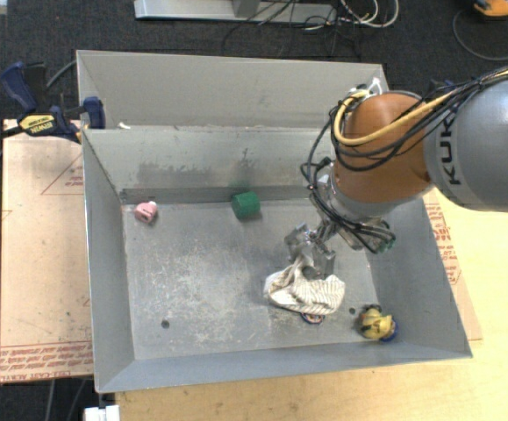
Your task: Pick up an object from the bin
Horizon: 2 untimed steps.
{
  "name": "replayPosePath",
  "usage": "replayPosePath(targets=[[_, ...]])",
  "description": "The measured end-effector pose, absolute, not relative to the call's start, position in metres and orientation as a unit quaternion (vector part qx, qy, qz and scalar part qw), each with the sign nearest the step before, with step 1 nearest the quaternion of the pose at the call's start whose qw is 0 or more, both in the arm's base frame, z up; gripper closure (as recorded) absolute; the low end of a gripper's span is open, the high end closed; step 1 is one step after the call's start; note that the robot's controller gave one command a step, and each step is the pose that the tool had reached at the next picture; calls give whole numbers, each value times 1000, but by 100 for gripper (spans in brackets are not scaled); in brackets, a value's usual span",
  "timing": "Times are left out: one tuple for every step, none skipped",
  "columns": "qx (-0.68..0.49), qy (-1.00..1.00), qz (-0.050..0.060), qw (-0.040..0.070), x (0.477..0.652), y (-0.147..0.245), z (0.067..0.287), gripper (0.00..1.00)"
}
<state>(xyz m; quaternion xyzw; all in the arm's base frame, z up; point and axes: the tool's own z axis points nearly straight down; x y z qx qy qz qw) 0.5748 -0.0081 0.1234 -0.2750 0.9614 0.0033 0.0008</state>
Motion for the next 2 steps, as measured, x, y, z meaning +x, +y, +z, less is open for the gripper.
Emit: replayPosePath(targets=[[-274,962,2,5,577,-8,140,100],[-274,962,2,5,577,-8,152,100]])
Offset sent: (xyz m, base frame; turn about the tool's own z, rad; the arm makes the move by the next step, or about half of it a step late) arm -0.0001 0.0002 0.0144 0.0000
